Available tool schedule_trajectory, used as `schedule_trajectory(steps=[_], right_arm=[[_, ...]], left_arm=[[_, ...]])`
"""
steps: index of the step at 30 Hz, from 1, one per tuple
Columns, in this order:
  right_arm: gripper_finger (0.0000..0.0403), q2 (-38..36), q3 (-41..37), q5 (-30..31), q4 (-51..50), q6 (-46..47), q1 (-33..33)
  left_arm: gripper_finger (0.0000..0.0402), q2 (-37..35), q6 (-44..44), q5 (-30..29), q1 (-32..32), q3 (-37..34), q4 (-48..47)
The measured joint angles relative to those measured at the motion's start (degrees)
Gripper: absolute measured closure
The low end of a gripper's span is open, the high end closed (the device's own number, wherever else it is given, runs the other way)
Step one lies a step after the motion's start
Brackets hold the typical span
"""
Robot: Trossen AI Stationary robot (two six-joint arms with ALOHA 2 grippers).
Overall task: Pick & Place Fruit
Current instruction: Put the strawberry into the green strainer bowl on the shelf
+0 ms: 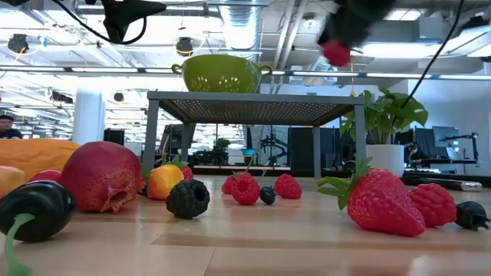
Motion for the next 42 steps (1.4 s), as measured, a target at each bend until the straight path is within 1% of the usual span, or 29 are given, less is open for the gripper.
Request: schedule_trajectory(steps=[5,8,14,16,19,21,23,25,29,34,37,42], right_arm=[[0.0279,0.0,6.1,0.0,1.1,-8.0,-6.5],[0.0278,0.0,8.4,0.0,5.0,-12.1,-10.1],[0.0278,0.0,8.9,0.0,18.5,-17.9,-16.5],[0.0278,1.4,8.8,0.0,23.7,-18.4,-18.3],[0.0278,2.8,8.2,0.0,24.5,-18.5,-20.7],[0.0278,5.1,8.9,0.0,28.2,-19.0,-21.8],[0.0278,6.3,8.2,-0.1,25.9,-19.1,-22.5],[0.0278,8.2,8.5,-0.2,27.7,-19.1,-23.3],[0.0277,10.2,8.5,-0.2,26.4,-19.3,-24.2],[0.0275,10.3,8.5,-0.2,27.0,-19.3,-24.4],[0.0261,10.4,8.5,-0.3,26.9,-18.3,-24.4],[0.0222,10.4,8.5,-0.2,26.9,-17.8,-24.7]], left_arm=[[0.0111,0.0,0.0,0.0,0.0,0.0,0.0],[0.0111,0.0,0.0,0.0,0.0,0.0,0.1],[0.0111,0.0,0.0,0.0,0.0,0.0,0.2],[0.0111,0.0,0.0,0.0,0.0,0.0,0.2],[0.0111,0.0,0.0,0.0,0.0,0.0,0.3],[0.0111,0.0,0.0,0.0,0.0,0.0,0.3],[0.0111,0.0,0.0,0.0,0.0,0.0,0.4],[0.0111,0.0,0.0,0.0,0.0,0.0,0.4],[0.0111,0.0,0.0,0.0,0.0,0.0,0.6],[0.0111,0.0,0.0,0.0,0.0,0.0,1.2],[0.0111,0.0,0.0,0.0,0.0,0.0,1.2],[0.0111,0.0,0.0,0.0,0.0,0.0,1.3]])
